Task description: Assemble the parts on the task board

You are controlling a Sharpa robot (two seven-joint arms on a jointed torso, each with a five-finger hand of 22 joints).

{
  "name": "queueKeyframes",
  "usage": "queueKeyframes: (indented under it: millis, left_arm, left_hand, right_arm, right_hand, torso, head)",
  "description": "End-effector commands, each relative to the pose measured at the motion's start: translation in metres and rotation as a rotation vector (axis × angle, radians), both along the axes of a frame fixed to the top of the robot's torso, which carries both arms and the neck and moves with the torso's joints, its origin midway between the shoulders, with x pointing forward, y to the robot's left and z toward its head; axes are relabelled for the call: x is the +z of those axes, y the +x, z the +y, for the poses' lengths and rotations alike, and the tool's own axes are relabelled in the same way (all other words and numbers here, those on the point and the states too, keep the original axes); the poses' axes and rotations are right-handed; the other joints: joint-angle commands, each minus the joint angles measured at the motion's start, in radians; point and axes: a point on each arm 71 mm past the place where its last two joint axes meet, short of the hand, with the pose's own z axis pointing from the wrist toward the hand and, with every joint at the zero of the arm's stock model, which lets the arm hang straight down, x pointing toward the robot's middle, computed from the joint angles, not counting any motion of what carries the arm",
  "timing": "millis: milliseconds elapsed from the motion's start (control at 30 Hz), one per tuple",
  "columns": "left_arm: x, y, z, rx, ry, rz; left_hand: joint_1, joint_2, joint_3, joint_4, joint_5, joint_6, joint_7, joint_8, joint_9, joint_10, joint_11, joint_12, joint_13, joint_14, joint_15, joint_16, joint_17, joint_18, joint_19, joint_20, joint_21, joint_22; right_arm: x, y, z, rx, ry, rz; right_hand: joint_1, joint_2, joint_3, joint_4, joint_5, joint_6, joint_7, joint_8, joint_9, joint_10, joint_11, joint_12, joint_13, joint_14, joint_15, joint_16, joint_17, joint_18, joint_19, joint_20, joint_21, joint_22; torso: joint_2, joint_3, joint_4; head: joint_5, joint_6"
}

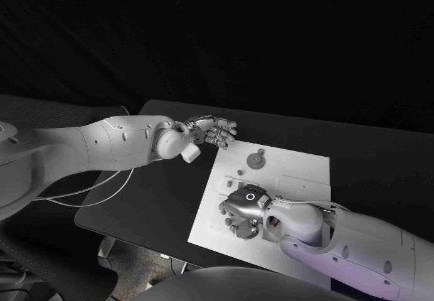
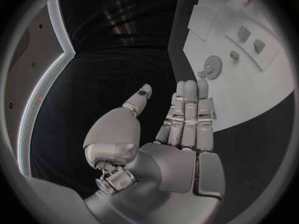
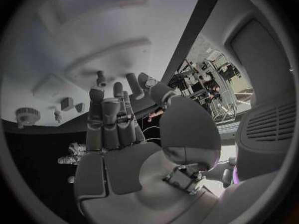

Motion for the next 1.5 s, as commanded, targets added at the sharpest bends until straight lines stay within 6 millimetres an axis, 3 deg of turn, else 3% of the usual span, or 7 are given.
queueKeyframes:
  millis: [33, 700, 1100, 1167, 1333, 1400, 1500]
  left_arm:
    - [0.002, 0.0, -0.002, -0.014, -0.009, -0.003]
    - [0.002, -0.001, 0.001, -0.01, -0.008, -0.002]
    - [0.003, -0.001, 0.014, 0.016, -0.009, -0.021]
    - [0.003, -0.001, 0.016, 0.022, -0.008, -0.024]
    - [0.004, -0.003, 0.019, 0.036, -0.001, -0.024]
    - [0.004, -0.003, 0.019, 0.039, 0.0, -0.023]
    - [0.004, -0.004, 0.017, 0.035, 0.0, -0.024]
  left_hand:
    - [-0.004, 0.005, -0.007, 0.001, 0.002, -0.007, 0.013, -0.004, -0.002, 0.001, -0.003, 0.001, -0.001, 0.004, 0.004, -0.002, -0.002, 0.009, 0.006, 0.001, -0.005, 0.0]
    - [-0.002, 0.005, -0.006, 0.0, 0.002, -0.008, 0.013, -0.004, -0.002, 0.002, -0.003, 0.002, -0.001, 0.004, 0.004, -0.002, -0.002, 0.01, 0.006, 0.0, -0.006, 0.0]
    - [0.009, 0.019, 0.001, -0.002, 0.002, 0.036, -0.016, 0.019, 0.005, 0.013, -0.009, 0.004, -0.005, 0.004, 0.004, -0.002, -0.002, 0.01, 0.007, 0.0, -0.008, 0.003]
    - [0.009, 0.018, 0.001, -0.002, 0.002, 0.04, -0.016, 0.021, 0.005, 0.011, -0.008, 0.002, -0.007, 0.004, 0.004, -0.002, -0.002, 0.01, 0.007, 0.0, -0.008, 0.003]
    - [0.008, 0.015, -0.001, -0.002, 0.002, 0.044, -0.016, 0.021, 0.005, 0.011, -0.008, 0.001, -0.008, 0.005, 0.003, -0.002, -0.002, 0.01, 0.008, 0.0, -0.009, 0.004]
    - [0.007, 0.013, -0.001, -0.002, 0.002, 0.044, -0.015, 0.021, 0.004, 0.012, -0.008, 0.001, -0.009, 0.006, 0.003, -0.002, -0.002, 0.01, 0.009, 0.0, -0.009, 0.004]
    - [0.007, 0.012, -0.002, -0.002, 0.002, 0.044, -0.013, 0.021, 0.003, 0.012, -0.008, 0.001, -0.01, 0.006, 0.003, -0.002, -0.002, 0.01, 0.009, 0.0, -0.009, 0.004]
  right_arm:
    - [0.002, 0.0, 0.0, -0.011, 0.032, 0.007]
    - [0.033, 0.013, -0.019, -0.068, 0.21, 0.041]
    - [0.093, 0.069, -0.094, -0.344, 0.444, 0.26]
    - [0.099, 0.076, -0.113, -0.388, 0.418, 0.247]
    - [0.095, 0.081, -0.153, -0.486, 0.284, 0.291]
    - [0.09, 0.08, -0.16, -0.511, 0.249, 0.308]
    - [0.081, 0.076, -0.171, -0.565, 0.155, 0.353]
  right_hand:
    - [-0.006, -0.01, -0.016, 0.007, -0.002, -0.013, -0.002, -0.004, -0.002, -0.036, 0.02, -0.005, -0.01, -0.002, 0.013, 0.002, 0.002, 0.014, -0.006, 0.001, -0.005, 0.016]
    - [0.021, -0.006, -0.03, 0.027, -0.001, -0.003, 0.015, 0.014, -0.002, -0.027, 0.017, 0.009, -0.022, 0.008, 0.01, 0.013, 0.003, 0.014, 0.006, -0.005, -0.001, 0.016]
    - [0.021, 0.015, -0.042, 0.028, -0.001, -0.005, 0.029, 0.018, -0.005, -0.012, 0.012, 0.015, -0.025, 0.003, 0.005, 0.01, 0.001, 0.014, 0.001, -0.004, -0.006, 0.015]
    - [0.023, 0.038, -0.045, 0.027, -0.001, 0.015, 0.038, 0.03, -0.001, 0.037, -0.005, 0.042, -0.011, 0.002, -0.01, 0.008, -0.001, 0.014, -0.001, -0.003, -0.007, 0.015]
    - [0.034, 0.082, -0.064, 0.006, -0.002, 0.072, -0.007, 0.066, 0.014, 0.233, -0.072, 0.177, 0.091, 0.029, -0.072, 0.001, -0.008, 0.014, 0.019, -0.009, -0.008, 0.011]
    - [0.019, 0.085, -0.086, -0.002, 0.001, 0.087, -0.03, 0.072, 0.02, 0.237, -0.1, 0.293, 0.255, 0.05, -0.104, -0.016, -0.017, 0.014, 0.042, -0.018, -0.02, -0.003]
    - [0.004, 0.087, -0.084, 0.019, 0.002, 0.09, -0.037, 0.065, 0.022, 0.189, -0.109, 0.485, 0.492, 0.075, -0.108, -0.012, -0.012, 0.013, 0.065, -0.025, -0.027, -0.008]
  torso:
    - [0.0, 0.0008, 0.0]
    - [0.0, 0.001, -0.0008]
    - [-0.002, 0.003, -0.0056]
    - [-0.002, 0.0032, -0.0087]
    - [-0.006, 0.005, -0.0141]
    - [-0.008, 0.0062, -0.0171]
    - [-0.011, 0.0112, -0.0213]
  head:
    - [-0.004, 0.001]
    - [-0.024, 0.017]
    - [-0.103, 0.086]
    - [-0.112, 0.095]
    - [-0.14, 0.111]
    - [-0.149, 0.115]
    - [-0.165, 0.113]
